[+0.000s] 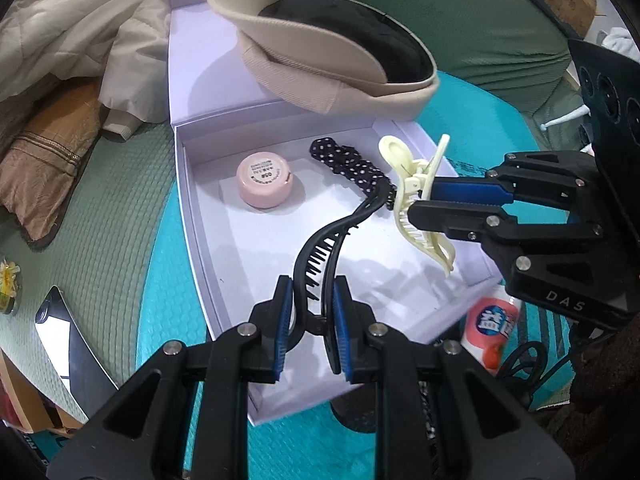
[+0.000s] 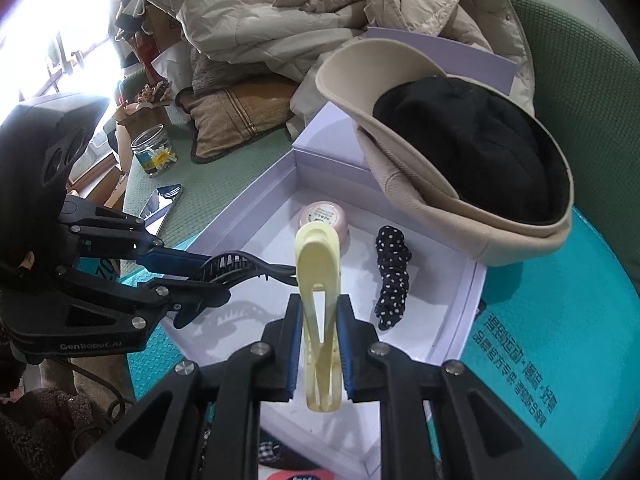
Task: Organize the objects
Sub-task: 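Lower both claw clips into the white box beside the pink jar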
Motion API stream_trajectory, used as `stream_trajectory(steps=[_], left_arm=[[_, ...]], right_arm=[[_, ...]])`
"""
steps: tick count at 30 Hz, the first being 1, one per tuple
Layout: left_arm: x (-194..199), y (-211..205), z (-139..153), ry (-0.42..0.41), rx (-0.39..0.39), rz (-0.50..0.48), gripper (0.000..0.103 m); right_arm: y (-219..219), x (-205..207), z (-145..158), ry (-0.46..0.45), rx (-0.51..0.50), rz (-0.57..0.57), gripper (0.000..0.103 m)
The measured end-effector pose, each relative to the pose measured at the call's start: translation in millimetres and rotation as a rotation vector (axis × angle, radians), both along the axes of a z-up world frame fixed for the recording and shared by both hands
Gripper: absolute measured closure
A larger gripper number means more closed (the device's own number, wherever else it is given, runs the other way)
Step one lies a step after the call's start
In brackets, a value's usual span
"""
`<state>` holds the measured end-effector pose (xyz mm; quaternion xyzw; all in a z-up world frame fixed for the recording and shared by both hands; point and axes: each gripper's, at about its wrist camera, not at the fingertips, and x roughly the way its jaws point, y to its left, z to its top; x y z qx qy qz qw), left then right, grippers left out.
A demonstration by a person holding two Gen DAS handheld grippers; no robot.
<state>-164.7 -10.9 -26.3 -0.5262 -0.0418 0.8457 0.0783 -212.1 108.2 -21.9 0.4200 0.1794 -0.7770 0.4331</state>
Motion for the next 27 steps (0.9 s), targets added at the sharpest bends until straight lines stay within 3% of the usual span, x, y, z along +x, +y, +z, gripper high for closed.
stream_trajectory(steps=[10, 27], left_arm=[[-24.6, -7.9, -18.8, -0.038, 0.004, 0.003, 0.084], [-47.8, -5.6, -36.9, -0.046, -0.059, -0.03, 0.084]], right_arm=[[-11.3, -22.6, -15.4, -0.011, 0.024, -0.003, 0.087], [-23.6, -41.0, -31.6, -0.003, 0.087, 0.001, 0.087]])
